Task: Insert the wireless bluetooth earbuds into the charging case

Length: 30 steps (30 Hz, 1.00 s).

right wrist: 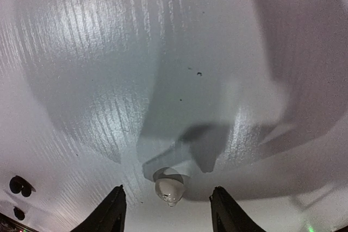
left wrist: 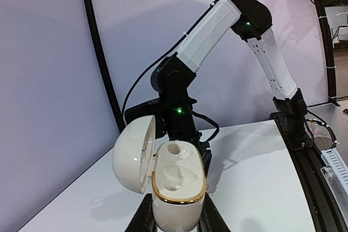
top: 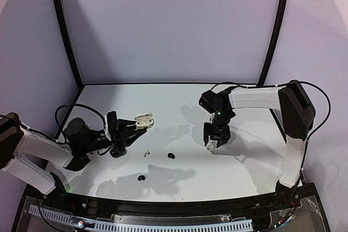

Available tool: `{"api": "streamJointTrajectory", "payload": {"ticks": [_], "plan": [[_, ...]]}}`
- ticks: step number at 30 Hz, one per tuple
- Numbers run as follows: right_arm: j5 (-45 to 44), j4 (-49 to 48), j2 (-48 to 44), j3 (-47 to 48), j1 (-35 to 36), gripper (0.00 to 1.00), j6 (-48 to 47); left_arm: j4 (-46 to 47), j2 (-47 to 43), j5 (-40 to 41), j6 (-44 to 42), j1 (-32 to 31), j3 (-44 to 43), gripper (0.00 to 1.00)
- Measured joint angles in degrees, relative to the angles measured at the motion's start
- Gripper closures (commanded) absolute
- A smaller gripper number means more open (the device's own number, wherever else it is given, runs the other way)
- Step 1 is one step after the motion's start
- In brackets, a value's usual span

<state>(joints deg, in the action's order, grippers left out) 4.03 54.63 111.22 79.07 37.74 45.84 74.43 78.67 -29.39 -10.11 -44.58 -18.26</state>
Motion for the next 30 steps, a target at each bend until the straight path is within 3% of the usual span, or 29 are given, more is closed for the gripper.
{"api": "streamJointTrajectory", "payload": {"ticks": [14, 23, 30], "plan": [[0.7, 0.0, 2.1, -1.0, 1.2, 0.63, -1.1, 0.2, 0.4, 1.2, -1.1, 0.0, 0.0, 0.99], [-1.3, 3.0, 5.2, 3.6, 1.3, 0.74, -4.0, 0.1, 0.4, 1.6, -1.1, 0.0, 0.0, 0.99], [-2.4, 3.7, 5.8, 4.4, 1.6, 0.77, -5.1, 0.1, 0.4, 1.6, -1.1, 0.0, -0.2, 0.99]]}}
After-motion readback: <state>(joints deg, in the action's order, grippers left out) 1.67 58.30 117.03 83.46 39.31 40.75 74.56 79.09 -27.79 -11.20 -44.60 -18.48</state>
